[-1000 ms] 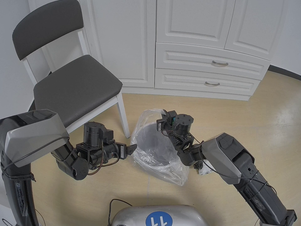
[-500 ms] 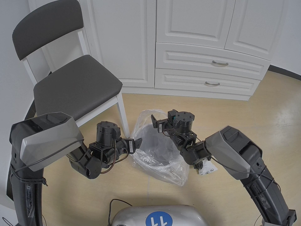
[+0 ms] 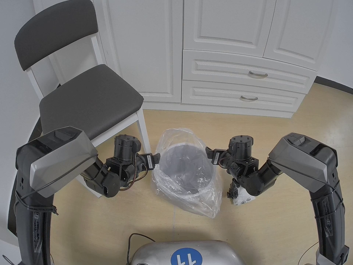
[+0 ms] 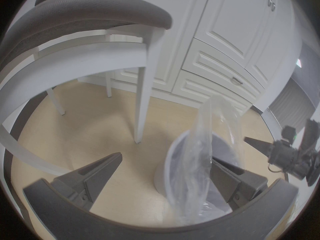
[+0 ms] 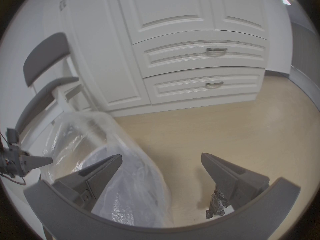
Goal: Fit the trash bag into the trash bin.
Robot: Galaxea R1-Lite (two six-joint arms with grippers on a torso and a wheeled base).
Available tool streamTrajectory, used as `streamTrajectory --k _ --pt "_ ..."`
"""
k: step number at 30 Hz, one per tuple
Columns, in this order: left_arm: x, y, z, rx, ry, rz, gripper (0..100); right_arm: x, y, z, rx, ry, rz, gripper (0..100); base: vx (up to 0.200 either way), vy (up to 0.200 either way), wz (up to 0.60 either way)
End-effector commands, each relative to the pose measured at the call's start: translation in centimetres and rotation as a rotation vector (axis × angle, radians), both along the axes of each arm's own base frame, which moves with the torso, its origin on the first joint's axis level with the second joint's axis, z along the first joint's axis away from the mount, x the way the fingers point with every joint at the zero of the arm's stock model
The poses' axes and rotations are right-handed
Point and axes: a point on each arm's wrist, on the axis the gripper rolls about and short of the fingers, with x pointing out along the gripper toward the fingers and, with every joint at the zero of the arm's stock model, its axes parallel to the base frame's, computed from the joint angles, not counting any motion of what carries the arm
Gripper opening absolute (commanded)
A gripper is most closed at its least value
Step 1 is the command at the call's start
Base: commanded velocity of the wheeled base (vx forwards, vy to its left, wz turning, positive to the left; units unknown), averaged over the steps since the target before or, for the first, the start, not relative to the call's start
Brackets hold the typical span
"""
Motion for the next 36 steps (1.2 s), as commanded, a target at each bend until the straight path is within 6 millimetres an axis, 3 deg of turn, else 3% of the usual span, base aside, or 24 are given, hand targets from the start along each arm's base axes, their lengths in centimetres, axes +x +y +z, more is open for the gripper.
streamTrajectory --k 1,3,7,10,17,22,28,30,36 --pt "1.3 1.3 0.4 -0.016 -0.008 0.051 100 -0.2 -2.1 -1.4 0.025 0.032 -0.059 100 0.000 0.000 0.00" --pt "1.5 2.1 0.3 -0.014 -0.005 0.063 100 0.1 -2.0 -3.3 0.029 0.050 -0.063 100 0.000 0.000 0.00" --pt "1.9 3.0 0.4 -0.013 -0.002 0.081 100 0.2 -1.9 -4.7 0.035 0.055 -0.064 100 0.000 0.000 0.00" --pt "2.0 3.1 0.7 -0.017 -0.009 0.085 100 0.2 -1.7 -4.7 0.038 0.049 -0.057 100 0.000 0.000 0.00" --pt "1.8 2.9 0.8 -0.014 -0.010 0.080 100 -1.9 -0.2 -1.8 0.067 -0.007 0.002 100 0.000 0.000 0.00" --pt "1.4 2.8 0.1 0.003 0.010 0.070 100 -2.4 0.9 -2.8 0.060 0.009 0.029 100 0.000 0.000 0.00" --pt "1.0 2.8 -0.3 0.032 0.025 0.055 100 -1.6 1.0 -5.1 0.054 0.026 0.022 100 0.000 0.000 0.00" --pt "0.7 2.7 -0.5 0.039 0.034 0.047 100 -0.2 0.5 -6.2 0.059 0.010 -0.011 100 0.000 0.000 0.00" --pt "1.0 2.6 -1.3 0.038 0.040 0.043 100 1.5 -0.5 -5.8 0.115 -0.023 -0.054 100 0.000 0.000 0.00"
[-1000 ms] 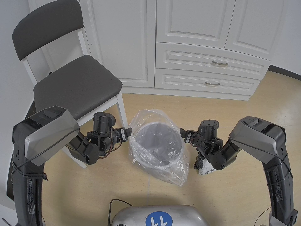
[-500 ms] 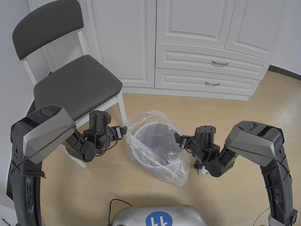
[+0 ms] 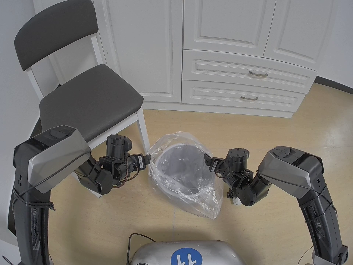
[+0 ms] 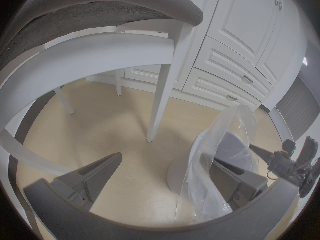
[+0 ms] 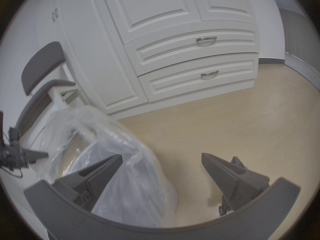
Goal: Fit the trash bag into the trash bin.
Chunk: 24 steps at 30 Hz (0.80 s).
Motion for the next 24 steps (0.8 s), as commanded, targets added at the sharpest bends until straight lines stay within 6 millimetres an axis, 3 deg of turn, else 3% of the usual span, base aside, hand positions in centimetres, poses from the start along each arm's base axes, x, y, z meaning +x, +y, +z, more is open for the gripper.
streamTrajectory --k 1,12,24 --pt "0.2 -0.1 -1.0 0.001 0.010 -0.002 100 1.1 -0.8 -1.0 0.022 -0.002 -0.031 100 0.000 0.000 0.00" --pt "0.9 -0.3 -2.6 -0.003 0.018 0.006 100 2.1 -1.2 -1.3 0.051 -0.023 -0.050 100 0.000 0.000 0.00" --pt "1.3 -0.4 -2.4 -0.017 -0.005 0.006 100 2.7 -1.6 -0.5 0.076 -0.049 -0.064 100 0.000 0.000 0.00"
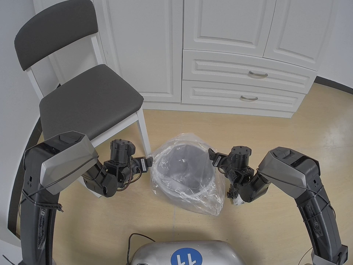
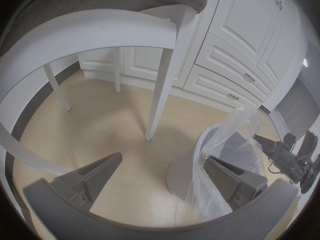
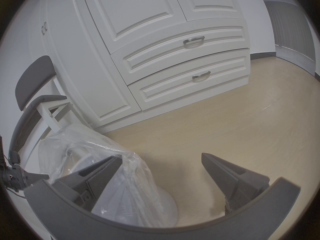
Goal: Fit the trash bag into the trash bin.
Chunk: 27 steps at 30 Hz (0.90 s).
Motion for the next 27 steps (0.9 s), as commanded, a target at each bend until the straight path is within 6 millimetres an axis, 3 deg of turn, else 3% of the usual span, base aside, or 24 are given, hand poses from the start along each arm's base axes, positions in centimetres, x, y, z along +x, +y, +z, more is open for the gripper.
streamTrajectory --k 1,27 --pt "0.3 0.0 -0.3 -0.007 0.000 0.004 100 0.5 -0.3 0.3 0.006 -0.014 -0.010 100 0.000 0.000 0.00" --pt "1.7 -0.9 -0.9 -0.104 -0.007 0.038 100 1.9 -1.7 -0.9 0.007 -0.021 -0.050 100 0.000 0.000 0.00"
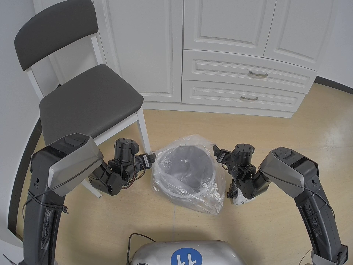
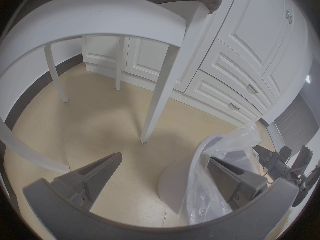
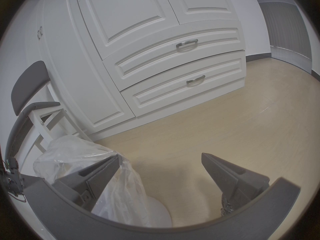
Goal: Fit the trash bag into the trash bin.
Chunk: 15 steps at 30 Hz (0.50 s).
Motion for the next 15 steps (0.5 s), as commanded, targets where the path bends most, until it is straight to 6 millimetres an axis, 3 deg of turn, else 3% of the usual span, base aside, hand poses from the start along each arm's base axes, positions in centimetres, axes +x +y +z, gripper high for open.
streamTrajectory --k 1,15 --pt "0.2 -0.1 -0.3 -0.001 0.004 0.001 100 0.0 -0.1 -0.6 -0.004 0.010 -0.002 100 0.000 0.000 0.00" --pt "1.1 0.1 -1.6 0.001 0.027 0.025 100 0.3 -0.3 -0.9 -0.008 0.020 -0.008 100 0.000 0.000 0.00"
